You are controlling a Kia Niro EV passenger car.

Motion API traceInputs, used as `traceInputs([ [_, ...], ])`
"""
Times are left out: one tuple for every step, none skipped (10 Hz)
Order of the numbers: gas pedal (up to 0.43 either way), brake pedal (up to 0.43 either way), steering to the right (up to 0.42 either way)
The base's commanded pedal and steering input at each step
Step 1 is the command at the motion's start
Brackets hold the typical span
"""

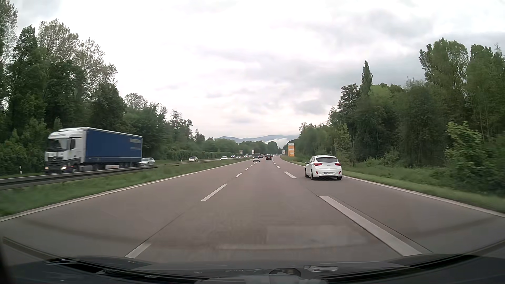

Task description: Follow the waypoints while adhering to traffic rules and regulations

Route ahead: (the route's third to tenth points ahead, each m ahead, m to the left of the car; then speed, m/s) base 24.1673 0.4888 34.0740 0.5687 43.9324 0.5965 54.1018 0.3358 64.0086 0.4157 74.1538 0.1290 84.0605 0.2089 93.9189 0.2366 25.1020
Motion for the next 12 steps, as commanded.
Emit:
traceInputs([
  [0.150,0.000,0.003],
  [0.150,0.000,0.003],
  [0.150,0.000,0.003],
  [0.150,0.000,0.003],
  [0.150,0.000,0.003],
  [0.150,0.000,0.003],
  [0.150,0.000,0.003],
  [0.150,0.000,0.003],
  [0.150,0.000,0.003],
  [0.150,0.000,0.003],
  [0.150,0.000,0.002],
  [0.150,0.000,0.002],
])
